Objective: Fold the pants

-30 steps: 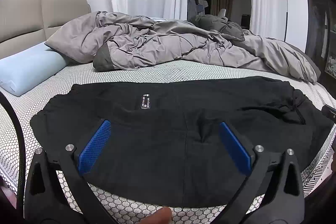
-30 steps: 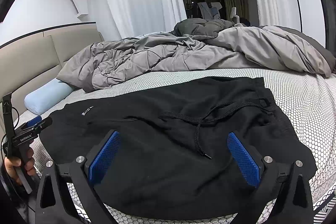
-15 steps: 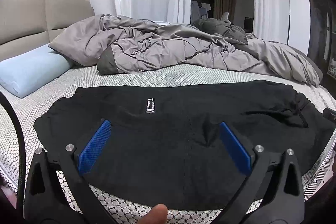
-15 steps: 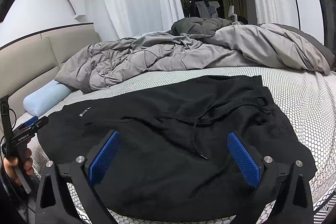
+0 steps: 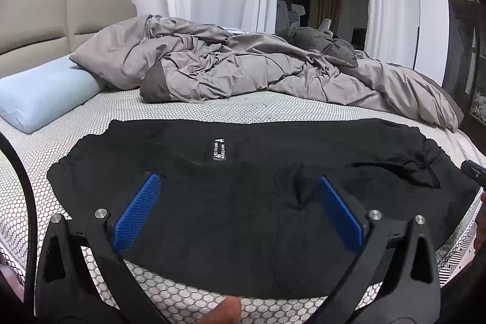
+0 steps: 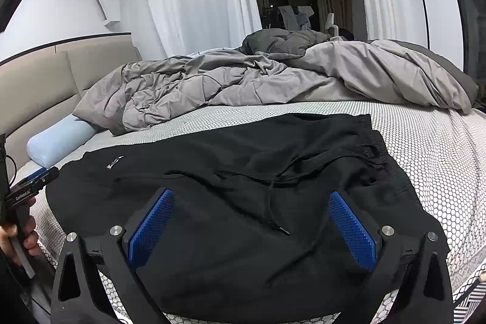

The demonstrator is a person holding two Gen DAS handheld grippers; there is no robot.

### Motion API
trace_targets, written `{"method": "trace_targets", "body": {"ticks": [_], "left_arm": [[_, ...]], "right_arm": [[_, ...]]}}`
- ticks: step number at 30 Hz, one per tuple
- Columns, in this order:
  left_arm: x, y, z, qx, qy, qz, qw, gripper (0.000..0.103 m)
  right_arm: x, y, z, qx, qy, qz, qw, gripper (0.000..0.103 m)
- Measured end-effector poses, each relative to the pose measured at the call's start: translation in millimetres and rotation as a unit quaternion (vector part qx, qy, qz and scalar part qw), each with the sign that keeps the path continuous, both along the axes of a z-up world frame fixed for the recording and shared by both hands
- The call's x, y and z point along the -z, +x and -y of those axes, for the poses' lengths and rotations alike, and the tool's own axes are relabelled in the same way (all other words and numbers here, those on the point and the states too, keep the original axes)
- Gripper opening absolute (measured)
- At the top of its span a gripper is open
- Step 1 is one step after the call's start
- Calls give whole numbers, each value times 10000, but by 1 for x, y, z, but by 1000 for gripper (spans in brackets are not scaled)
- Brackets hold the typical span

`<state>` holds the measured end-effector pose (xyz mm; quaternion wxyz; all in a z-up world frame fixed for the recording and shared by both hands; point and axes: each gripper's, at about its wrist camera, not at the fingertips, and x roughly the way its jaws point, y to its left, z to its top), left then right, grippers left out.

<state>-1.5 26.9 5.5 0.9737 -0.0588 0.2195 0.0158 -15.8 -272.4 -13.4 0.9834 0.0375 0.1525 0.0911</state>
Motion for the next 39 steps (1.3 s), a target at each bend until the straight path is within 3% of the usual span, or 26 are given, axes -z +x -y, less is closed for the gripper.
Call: {"method": "trace_targets", "body": {"ticks": [4,10,14,17,18,20,24,26,27,29,30,31,33,35,39], "left_arm": [[-1,-3,-24,-321,-50,-38,9995,102],[-7,-5,-95,-941,-463,-307,9940,102],[-2,2,-142,-1300,-427,-712,9880,102],[11,4,-173,-1368,-737,-1081,9819,98],[16,4,-183,-1410,-836,-1176,9794,93],[29,7,-198,-1503,-1021,-1419,9731,91],[68,43,-237,-1436,-1872,-2013,9507,85],[81,60,-251,-1531,-2009,-2180,9427,83],[82,66,-257,-1601,-2028,-2133,9422,77],[78,70,-266,-1599,-2120,-1966,9438,55],[75,68,-269,-1605,-2206,-1851,9441,27],[73,63,-274,-1693,-2283,-1721,9432,7],[65,45,-277,-1657,-2486,-1335,9450,6],[56,19,-277,-1753,-2322,-1067,9508,2],[51,-11,-277,-2040,-1933,-1073,9537,2]], "right_arm": [[-1,6,7,-62,186,-173,9997,103],[-16,3,14,-126,164,-145,9997,103],[-22,4,22,-135,43,-299,9995,103],[-23,5,37,4,85,-384,9992,103],[-22,3,42,50,105,-391,9992,103],[-21,1,51,139,109,-386,9991,103],[-17,3,60,247,56,-418,9988,103],[-16,6,62,261,103,-448,9986,103],[-16,6,64,273,133,-449,9985,103],[-17,7,68,340,147,-459,9983,103],[-16,6,71,383,161,-470,9980,103],[-17,7,74,419,172,-486,9978,103],[-16,3,84,591,182,-547,9966,103],[-13,-2,96,782,206,-643,9946,103],[-7,-14,125,1110,195,-902,9895,103]]}}
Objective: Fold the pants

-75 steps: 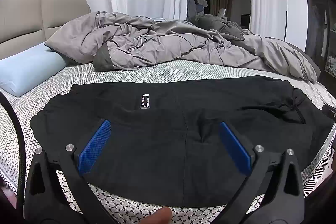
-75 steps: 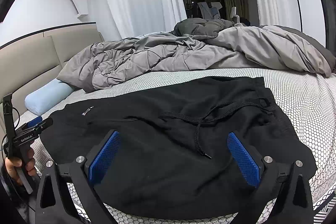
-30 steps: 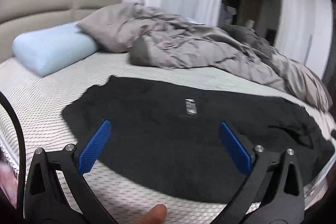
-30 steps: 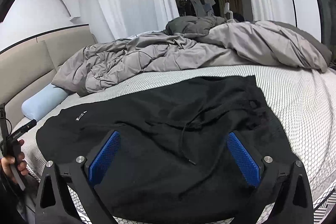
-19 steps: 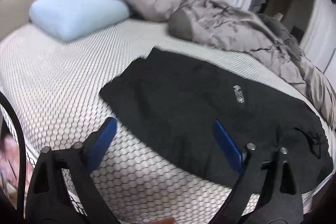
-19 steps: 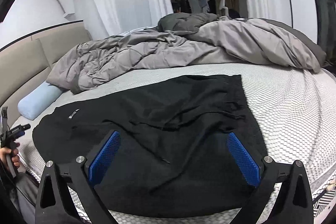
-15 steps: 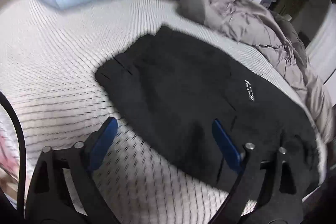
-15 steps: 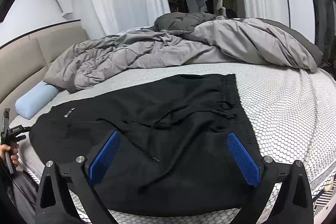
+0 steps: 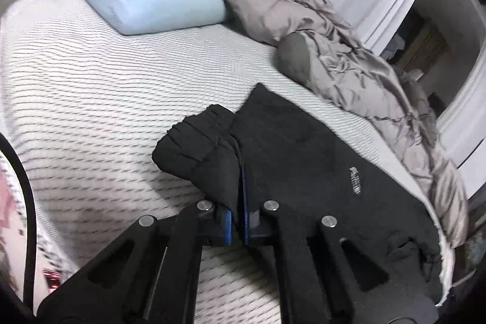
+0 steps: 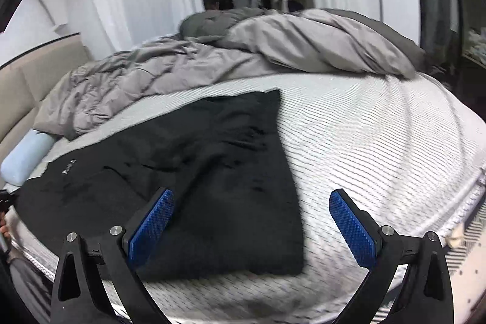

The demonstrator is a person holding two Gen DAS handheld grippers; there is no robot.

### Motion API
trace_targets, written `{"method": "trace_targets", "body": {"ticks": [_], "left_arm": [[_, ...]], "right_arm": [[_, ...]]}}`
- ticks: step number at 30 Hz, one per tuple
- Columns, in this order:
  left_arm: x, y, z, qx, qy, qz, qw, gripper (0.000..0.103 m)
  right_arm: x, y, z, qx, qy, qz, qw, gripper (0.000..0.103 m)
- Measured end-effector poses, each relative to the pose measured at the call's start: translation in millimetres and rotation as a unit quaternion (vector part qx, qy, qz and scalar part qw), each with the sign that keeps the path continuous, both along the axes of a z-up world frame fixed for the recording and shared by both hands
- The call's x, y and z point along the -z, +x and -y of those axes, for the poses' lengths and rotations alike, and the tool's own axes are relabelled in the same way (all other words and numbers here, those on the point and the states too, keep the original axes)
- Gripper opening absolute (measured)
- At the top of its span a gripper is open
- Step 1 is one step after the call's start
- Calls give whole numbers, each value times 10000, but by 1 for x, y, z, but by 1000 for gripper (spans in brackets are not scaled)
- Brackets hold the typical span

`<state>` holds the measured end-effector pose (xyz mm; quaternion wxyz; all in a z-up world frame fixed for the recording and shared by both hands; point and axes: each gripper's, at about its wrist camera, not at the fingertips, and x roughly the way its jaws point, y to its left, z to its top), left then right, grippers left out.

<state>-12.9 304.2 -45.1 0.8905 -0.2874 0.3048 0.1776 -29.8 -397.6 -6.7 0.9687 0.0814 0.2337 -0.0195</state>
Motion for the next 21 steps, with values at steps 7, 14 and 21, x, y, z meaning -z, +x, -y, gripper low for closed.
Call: {"method": "trace_targets", "body": {"ticks": [7,14,21], "left_arm": [[-6,-25,-4,-70,-98,31,9999,2],[2,-24,-11,-169,-44,-66,9998,2],[-3,-17,-4,-104,24,-15,9999,2]], "right_arm": [[27,15,59,-191,1503,-746,9856,101],[63,40,71,-901,2892,-1236,9450,87],[42,63,50,-686,2250,-1150,9651,46]]}}
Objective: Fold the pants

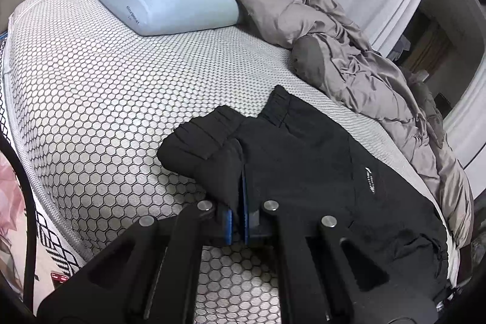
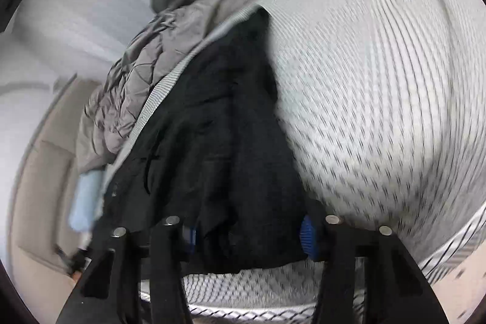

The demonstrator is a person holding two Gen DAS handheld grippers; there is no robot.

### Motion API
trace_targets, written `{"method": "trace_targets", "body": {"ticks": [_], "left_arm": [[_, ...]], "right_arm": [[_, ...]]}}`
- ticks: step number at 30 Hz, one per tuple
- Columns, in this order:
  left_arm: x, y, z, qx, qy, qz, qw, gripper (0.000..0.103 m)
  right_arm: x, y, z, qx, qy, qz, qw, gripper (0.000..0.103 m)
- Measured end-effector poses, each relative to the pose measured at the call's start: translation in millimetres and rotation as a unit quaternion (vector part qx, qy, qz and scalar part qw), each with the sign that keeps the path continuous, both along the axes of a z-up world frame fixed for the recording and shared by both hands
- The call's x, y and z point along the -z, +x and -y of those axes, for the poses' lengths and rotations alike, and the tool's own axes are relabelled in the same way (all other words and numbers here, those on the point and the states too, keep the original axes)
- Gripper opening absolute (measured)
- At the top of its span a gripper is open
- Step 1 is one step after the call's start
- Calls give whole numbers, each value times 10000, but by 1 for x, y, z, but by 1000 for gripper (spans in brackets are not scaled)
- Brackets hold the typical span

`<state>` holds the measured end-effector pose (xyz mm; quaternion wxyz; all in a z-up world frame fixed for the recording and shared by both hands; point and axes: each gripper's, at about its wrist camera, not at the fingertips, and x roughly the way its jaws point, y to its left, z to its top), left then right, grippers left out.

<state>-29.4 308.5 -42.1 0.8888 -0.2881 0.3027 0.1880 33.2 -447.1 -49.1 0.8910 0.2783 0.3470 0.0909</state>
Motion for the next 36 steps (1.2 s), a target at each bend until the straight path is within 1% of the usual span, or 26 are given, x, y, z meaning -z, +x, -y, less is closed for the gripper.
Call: {"method": "trace_targets", "body": {"ticks": [2,3,4,6,7,8,9,10,11,13,14,15,16,17,18,19,21,23,25,28,29,32,33,34,35,36], "left_arm": [[-6,0,8,99,78,25,9999,2],[-8,-1,11,170,113,31,9998,2],[-9,-1,17,269,162,-15,9995,2],[-7,3,28,422,277,-254,9984,3],[-4,4,32,419,362,-365,9978,4],[-2,3,35,415,373,-467,9973,4],[-2,2,34,412,304,-481,9975,4],[-4,-3,33,417,166,-412,9981,6],[-6,-7,32,435,99,-329,9985,8],[-19,-13,33,533,144,-224,9982,16],[-27,-15,35,574,212,-194,9979,18],[-39,-17,40,636,338,-144,9973,29],[-47,-18,44,641,453,-97,9969,57],[-57,-19,47,602,588,-30,9964,75],[-69,-20,53,517,776,118,9956,102],[-78,-19,54,489,879,216,9947,102],[-87,-17,56,480,1019,161,9935,102],[-89,-17,50,406,903,211,9949,102],[-89,-7,43,433,786,143,9959,102],[-83,26,38,530,568,20,9970,102],[-78,43,36,623,434,-21,9971,102],[-48,98,29,754,-177,-327,9965,99],[-34,119,27,861,-507,-441,9940,92],[-19,139,24,1015,-853,-563,9896,80],[-5,152,22,1118,-1111,-696,9850,75],[16,169,17,1157,-1558,-976,9761,71]], "right_arm": [[-30,-3,-17,-12,-905,304,9954,35],[-46,-5,-26,25,-1482,412,9881,26],[-58,-7,-32,83,-1933,446,9801,19],[-65,-5,-37,305,-2836,286,9580,19],[-63,-4,-33,266,-2854,168,9579,20],[-52,0,-28,207,-2832,-114,9588,22],[-42,4,-24,251,-2826,-316,9584,25],[-35,3,-21,381,-2835,-382,9575,35],[-31,0,-19,458,-2786,-330,9587,45],[-40,-16,-20,660,-2528,91,9652,54],[-46,-20,-21,742,-2448,272,9664,65],[-58,-27,-25,901,-2352,553,9662,72],[-66,-29,-29,947,-2293,749,9658,83],[-76,-28,-36,923,-2231,928,9660,90],[-86,-28,-45,852,-2140,1143,9664,94],[-93,-29,-52,770,-2067,1299,9667,100],[-104,-17,-75,638,-2006,1552,9652,102],[-112,-4,-96,485,-1950,1677,9651,102],[-114,10,-108,367,-1802,1749,9673,102],[-117,44,-107,297,-1333,1600,9776,102],[-118,55,-107,299,-1119,1532,9814,102],[-123,81,-107,412,-818,1472,9849,102],[-125,86,-105,466,-766,1479,9849,102],[-125,92,-102,534,-670,1485,9852,102],[-123,95,-98,563,-593,1489,9855,102],[-122,97,-95,579,-538,1492,9856,102]]}}
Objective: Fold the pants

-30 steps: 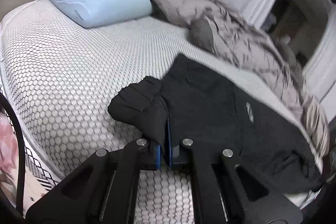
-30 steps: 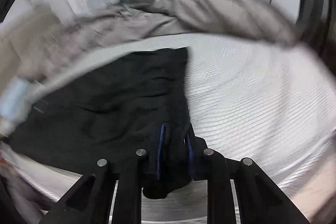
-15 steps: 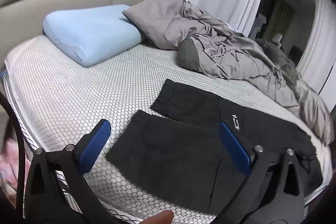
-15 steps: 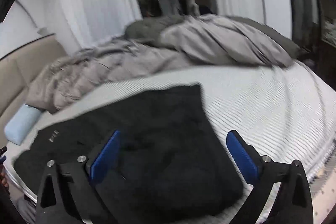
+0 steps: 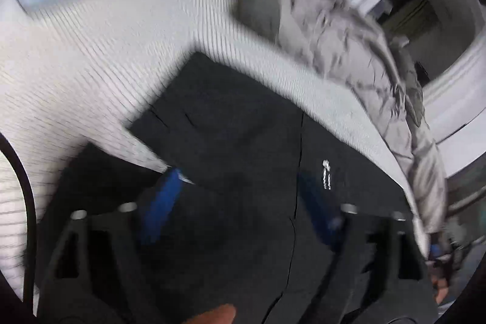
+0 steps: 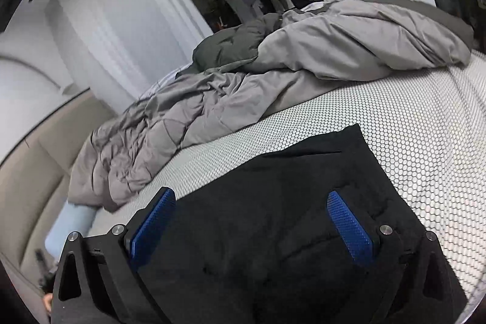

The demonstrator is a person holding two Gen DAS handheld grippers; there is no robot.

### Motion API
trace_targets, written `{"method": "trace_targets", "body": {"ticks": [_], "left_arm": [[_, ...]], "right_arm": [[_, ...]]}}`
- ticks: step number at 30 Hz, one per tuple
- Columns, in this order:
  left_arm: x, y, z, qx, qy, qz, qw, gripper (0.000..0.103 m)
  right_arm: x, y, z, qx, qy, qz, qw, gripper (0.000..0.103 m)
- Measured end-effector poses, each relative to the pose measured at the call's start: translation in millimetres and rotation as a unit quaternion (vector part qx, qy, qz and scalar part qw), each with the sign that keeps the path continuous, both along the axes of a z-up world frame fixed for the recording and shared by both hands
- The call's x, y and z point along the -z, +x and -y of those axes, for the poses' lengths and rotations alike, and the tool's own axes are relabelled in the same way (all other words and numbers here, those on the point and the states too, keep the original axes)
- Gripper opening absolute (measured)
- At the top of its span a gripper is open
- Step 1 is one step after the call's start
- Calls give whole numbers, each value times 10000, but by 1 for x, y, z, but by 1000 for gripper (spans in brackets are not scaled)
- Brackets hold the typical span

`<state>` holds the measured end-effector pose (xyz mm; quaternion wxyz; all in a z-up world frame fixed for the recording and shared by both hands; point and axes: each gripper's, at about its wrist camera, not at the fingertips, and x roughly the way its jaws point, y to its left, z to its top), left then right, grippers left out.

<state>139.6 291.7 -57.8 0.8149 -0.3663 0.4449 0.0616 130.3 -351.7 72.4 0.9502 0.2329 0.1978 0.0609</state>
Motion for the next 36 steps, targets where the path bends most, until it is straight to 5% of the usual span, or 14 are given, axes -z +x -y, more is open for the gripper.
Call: {"method": "trace_targets", "body": {"ticks": [2,8,11,12,14,16,19,21,23,26,28,31,36], "left_arm": [[22,10,-7,-188,-353,-250,9989,66],[19,14,-17,-387,-256,-102,9989,61],[20,22,-25,-629,-162,-117,9978,35],[18,26,-28,-756,-95,-62,9971,3],[0,23,-29,-864,-93,397,9954,2],[-31,16,-19,-870,389,846,9918,2],[-40,28,-14,-820,1528,476,9837,6],[-21,36,-15,-854,1428,-81,9860,6],[-22,29,-12,-859,1236,25,9886,7],[-40,18,-4,-787,1352,341,9871,39],[-51,9,-2,-832,1263,674,9862,75],[-63,2,3,-790,1194,1008,9845,84],[-63,11,13,-570,1204,920,9868,88]], "right_arm": [[6,3,6,39,-11,-32,10000,102],[23,10,22,254,-335,-263,9988,102],[27,11,30,300,-340,-247,9987,102],[27,11,32,328,-312,-226,9987,102],[27,10,35,372,-258,-163,9988,102],[26,9,35,420,-269,-105,9987,102],[26,8,34,477,-378,-130,9981,102],[27,8,34,550,-433,-179,9974,102],[28,11,38,606,-475,-279,9966,102],[25,23,48,590,-582,-548,9951,102],[23,41,60,533,-569,-729,9943,102],[30,87,76,257,-496,-1300,9899,101],[49,157,91,196,-820,-1980,9766,91]]}}
